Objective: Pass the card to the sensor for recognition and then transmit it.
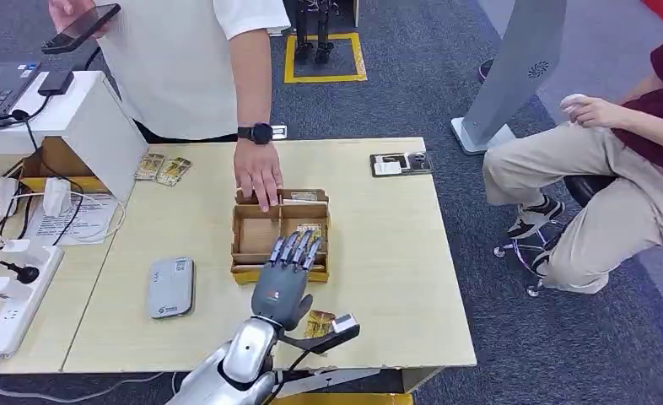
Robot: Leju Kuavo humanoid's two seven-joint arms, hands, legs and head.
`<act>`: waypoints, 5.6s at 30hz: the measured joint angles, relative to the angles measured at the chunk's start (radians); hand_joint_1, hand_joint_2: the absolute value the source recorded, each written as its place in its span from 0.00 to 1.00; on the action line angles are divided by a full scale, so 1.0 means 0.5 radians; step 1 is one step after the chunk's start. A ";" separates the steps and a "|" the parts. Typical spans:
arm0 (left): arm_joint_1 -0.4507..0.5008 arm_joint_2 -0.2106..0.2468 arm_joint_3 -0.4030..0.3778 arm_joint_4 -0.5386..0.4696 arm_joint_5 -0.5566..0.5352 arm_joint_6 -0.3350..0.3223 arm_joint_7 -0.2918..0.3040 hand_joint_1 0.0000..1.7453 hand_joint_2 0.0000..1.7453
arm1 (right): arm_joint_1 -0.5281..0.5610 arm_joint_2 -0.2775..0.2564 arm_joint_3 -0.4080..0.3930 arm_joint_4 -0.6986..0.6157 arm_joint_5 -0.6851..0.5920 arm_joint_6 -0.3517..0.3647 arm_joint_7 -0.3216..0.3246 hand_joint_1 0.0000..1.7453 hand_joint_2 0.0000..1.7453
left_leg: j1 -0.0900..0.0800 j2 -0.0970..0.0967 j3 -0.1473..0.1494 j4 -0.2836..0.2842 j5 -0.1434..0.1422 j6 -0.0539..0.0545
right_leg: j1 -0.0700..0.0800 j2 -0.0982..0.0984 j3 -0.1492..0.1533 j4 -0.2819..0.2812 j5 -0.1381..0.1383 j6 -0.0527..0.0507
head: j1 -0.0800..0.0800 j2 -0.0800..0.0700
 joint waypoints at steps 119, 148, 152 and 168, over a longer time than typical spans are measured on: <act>-0.194 -0.040 0.517 -0.247 0.763 0.288 -0.443 0.00 1.00 | -0.003 0.053 0.003 0.000 0.024 -0.048 0.000 0.00 0.00 | 0.001 0.000 0.002 0.000 0.002 -0.001 | 0.000 -0.001 0.001 0.001 0.000 -0.001 | 0.000 0.000; 0.138 -0.033 0.603 -0.751 0.997 0.327 -0.819 0.00 1.00 | -0.002 0.047 0.001 0.000 -0.048 -0.083 -0.033 0.00 0.00 | 0.001 0.000 0.001 0.000 0.002 -0.001 | 0.001 -0.001 0.001 0.002 0.000 0.000 | 0.000 0.000; 0.235 -0.031 0.655 -0.861 0.990 0.327 -0.982 0.00 1.00 | -0.001 0.047 -0.006 -0.001 -0.077 -0.089 -0.032 0.00 0.00 | 0.001 0.000 0.001 -0.001 0.001 -0.001 | 0.001 0.000 0.001 0.002 0.000 0.000 | 0.000 0.000; 0.861 -0.084 0.973 -1.376 0.976 0.329 -1.452 0.00 1.00 | 0.012 0.047 -0.098 -0.011 -0.149 -0.114 -0.030 0.00 0.00 | 0.001 0.002 0.002 -0.001 -0.002 -0.002 | 0.001 0.000 0.000 0.002 -0.005 -0.003 | 0.000 0.000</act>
